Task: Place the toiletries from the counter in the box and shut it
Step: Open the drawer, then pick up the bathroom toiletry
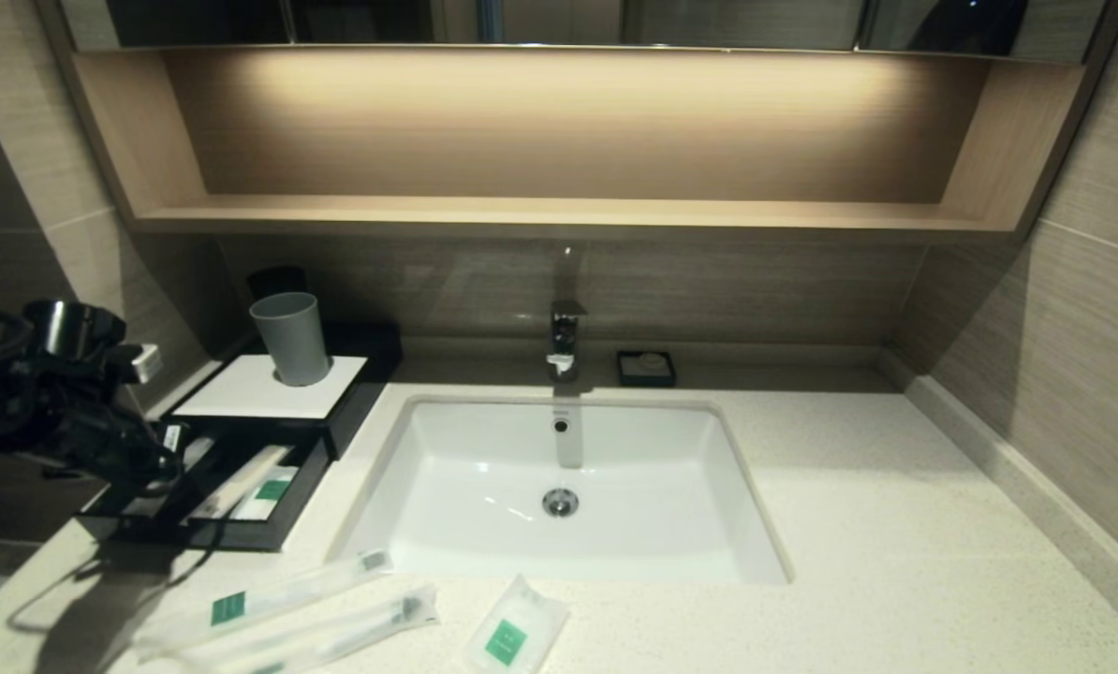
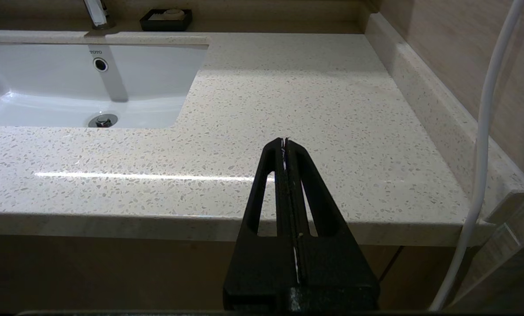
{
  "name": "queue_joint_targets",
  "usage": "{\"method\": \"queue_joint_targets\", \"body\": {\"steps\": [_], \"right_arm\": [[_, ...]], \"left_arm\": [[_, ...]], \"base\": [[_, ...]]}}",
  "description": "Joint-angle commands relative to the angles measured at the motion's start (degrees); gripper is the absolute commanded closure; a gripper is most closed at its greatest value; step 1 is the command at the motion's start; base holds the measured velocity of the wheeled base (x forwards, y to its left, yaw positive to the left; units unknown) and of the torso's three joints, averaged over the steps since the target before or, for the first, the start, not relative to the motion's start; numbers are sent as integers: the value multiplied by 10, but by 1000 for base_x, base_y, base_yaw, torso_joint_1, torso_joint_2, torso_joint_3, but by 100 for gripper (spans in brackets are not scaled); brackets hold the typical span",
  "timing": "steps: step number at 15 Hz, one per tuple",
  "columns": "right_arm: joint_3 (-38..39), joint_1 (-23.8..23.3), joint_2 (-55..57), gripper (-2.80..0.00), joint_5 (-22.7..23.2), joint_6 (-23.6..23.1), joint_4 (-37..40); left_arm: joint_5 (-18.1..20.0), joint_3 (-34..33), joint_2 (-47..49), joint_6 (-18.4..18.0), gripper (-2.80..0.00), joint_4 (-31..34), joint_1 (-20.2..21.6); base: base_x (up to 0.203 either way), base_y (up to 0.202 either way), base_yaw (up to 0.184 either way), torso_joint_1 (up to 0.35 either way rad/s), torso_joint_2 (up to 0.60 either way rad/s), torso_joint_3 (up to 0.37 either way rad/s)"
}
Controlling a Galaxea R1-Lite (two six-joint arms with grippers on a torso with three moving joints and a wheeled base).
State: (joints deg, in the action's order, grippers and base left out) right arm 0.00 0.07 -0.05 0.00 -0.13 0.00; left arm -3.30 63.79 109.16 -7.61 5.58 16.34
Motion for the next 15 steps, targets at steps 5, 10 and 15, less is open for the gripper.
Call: {"method": "queue_joint_targets", "body": {"steps": [5, 10, 15], "right_arm": [[1, 0, 0, 0, 0, 0, 0], [1, 0, 0, 0, 0, 0, -1], [1, 0, 0, 0, 0, 0, -1]], "left_arm": [[-3, 2, 9, -25, 0, 6, 12], [3, -3, -31, -21, 0, 7, 12], [65, -32, -116, -17, 0, 12, 12]], "base": [[0, 0, 0, 0, 0, 0], [0, 0, 0, 0, 0, 0], [0, 0, 0, 0, 0, 0]]}}
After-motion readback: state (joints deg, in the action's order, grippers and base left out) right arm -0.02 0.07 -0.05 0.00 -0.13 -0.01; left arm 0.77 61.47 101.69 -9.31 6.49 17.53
